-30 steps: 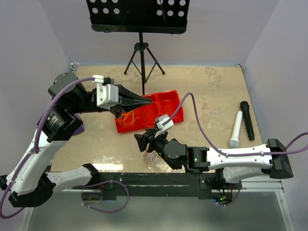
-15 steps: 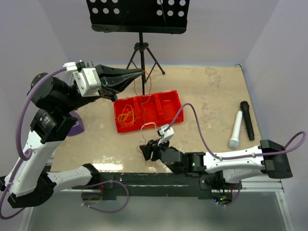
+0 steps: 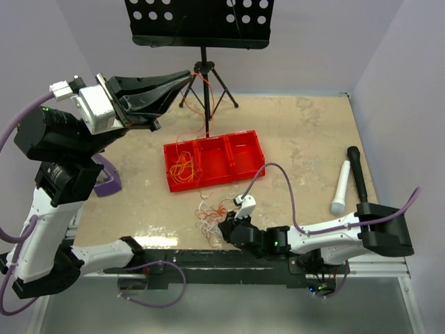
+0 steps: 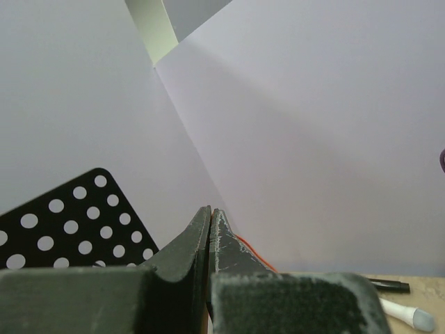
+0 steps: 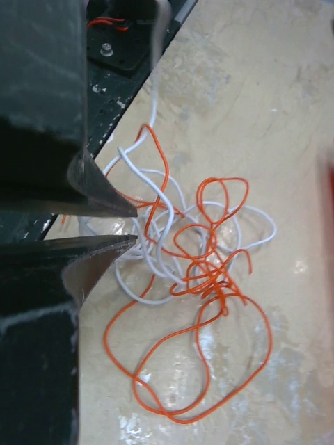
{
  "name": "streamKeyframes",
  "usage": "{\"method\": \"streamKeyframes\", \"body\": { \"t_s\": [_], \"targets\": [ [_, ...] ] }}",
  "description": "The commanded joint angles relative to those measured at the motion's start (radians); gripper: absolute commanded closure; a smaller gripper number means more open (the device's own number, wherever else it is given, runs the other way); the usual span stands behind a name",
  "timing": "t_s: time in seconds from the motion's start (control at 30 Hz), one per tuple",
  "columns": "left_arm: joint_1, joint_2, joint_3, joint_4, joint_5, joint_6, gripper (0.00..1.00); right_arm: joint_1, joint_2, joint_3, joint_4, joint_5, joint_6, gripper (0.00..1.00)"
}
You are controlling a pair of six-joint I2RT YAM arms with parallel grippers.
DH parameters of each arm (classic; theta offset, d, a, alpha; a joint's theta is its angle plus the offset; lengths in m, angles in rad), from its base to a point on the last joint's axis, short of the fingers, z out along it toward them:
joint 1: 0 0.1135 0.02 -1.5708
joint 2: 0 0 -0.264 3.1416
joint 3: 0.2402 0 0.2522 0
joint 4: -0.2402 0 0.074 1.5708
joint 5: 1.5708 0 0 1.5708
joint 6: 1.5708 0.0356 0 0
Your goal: Untangle the cables
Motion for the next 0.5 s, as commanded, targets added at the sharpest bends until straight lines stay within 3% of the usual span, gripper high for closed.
{"method": "streamKeyframes", "body": {
  "t_s": [0.0,0.27,0.37,0.47],
  "targets": [
    [0.004,0.015,0.059,0.031,-0.017,-0.009,1.00,0.007,0.011,-0.020,-0.015,-0.012,0.122,0.82],
    [0.004,0.003,0.001,0.058,-0.043,0.025,1.00,0.015,-0.067,-0.008,-0.139,0.033,0.165,0.85],
    [0.004,-0.003,-0.051,0.040,-0.044,0.051,1.00,0.017,-0.141,0.027,-0.212,0.076,0.161,0.80],
    [0.004,-0.044,-0.203,0.035,-0.063,0.090,1.00,0.017,-0.236,0.098,-0.286,0.134,0.107,0.70]
  ]
}}
